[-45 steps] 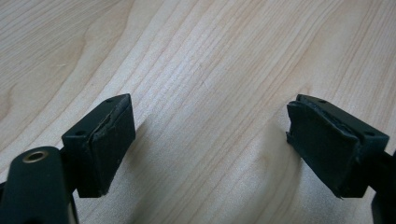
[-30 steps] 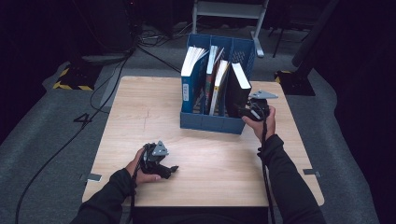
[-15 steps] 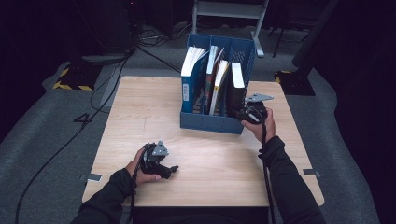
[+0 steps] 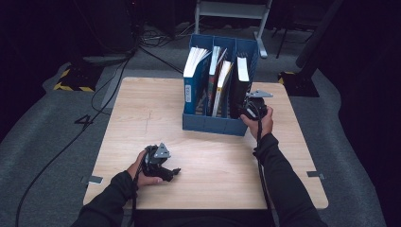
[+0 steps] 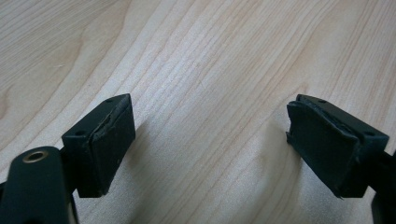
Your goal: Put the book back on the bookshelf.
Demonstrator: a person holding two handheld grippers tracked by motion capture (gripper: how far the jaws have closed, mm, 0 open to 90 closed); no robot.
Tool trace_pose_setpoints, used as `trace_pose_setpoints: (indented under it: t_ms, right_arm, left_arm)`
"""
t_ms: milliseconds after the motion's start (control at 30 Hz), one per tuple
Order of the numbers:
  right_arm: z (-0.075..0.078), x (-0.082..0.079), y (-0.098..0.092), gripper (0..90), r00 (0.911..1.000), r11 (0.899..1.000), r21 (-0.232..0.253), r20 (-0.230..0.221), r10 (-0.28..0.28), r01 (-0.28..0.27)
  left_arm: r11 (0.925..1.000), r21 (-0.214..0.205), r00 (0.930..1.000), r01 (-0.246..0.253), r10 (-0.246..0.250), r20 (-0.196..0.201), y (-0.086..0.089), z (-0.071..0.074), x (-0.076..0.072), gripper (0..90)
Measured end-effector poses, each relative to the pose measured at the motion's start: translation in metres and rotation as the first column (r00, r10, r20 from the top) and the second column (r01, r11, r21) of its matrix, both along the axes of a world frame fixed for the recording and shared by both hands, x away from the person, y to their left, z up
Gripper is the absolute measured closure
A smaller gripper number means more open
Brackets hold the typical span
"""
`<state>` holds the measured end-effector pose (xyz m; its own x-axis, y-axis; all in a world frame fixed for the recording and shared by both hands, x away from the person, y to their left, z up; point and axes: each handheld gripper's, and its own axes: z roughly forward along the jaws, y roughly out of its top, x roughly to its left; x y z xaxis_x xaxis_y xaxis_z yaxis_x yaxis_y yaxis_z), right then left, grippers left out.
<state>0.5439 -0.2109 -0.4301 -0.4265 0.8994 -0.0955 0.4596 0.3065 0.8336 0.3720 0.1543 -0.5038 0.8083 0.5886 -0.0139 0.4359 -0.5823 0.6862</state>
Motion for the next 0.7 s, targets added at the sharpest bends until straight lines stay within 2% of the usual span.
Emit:
trace_pose_setpoints:
  t_ms: [100, 167, 233, 333, 400, 600, 700]
  right_arm:
    - [0.001, 0.005, -0.003, 59.0, 0.9994, 0.999, 0.011, -0.004, -0.033, 0.033]
    - [0.002, 0.008, -0.005, 58.7, 0.9996, 0.999, 0.021, -0.007, -0.026, 0.026]
    - [0.004, 0.01, -0.003, 58.2, 0.9997, 1.0, -0.001, -0.015, -0.021, 0.021]
    - [0.005, 0.014, 0.001, 59.3, 0.999, 0.998, -0.035, -0.001, -0.045, 0.045]
    - [0.006, 0.018, -0.001, 62.9, 0.9985, 0.999, -0.001, -0.001, -0.054, 0.054]
    - [0.007, 0.024, -0.002, 64.1, 0.9986, 0.999, 0.009, -0.007, -0.053, 0.053]
    - [0.008, 0.026, 0.002, 64.4, 0.9973, 0.997, -0.009, -0.006, -0.073, 0.073]
  left_arm:
    - [1.0, -0.001, 1.0, 0.0, 0.0, 0.0, 0.0, 0.0, 0.0, 15.1]
    - [1.0, 0.0, 1.0, 0.001, -0.001, 0.0, 0.0, 0.0, 0.0, 15.0]
    - [1.0, 0.0, 1.0, 0.004, -0.004, 0.001, 0.0, 0.0, 0.0, 15.0]
    - [1.0, 0.0, 1.0, 0.004, -0.004, 0.001, 0.0, 0.0, 0.0, 15.0]
    - [1.0, 0.0, 1.0, 0.004, -0.004, 0.001, 0.0, 0.0, 0.0, 15.1]
    - [1.0, -0.001, 1.0, 0.006, -0.006, 0.001, -0.001, 0.0, 0.001, 15.0]
    - [1.0, 0.0, 1.0, 0.006, -0.006, -0.002, -0.001, 0.0, 0.001, 15.0]
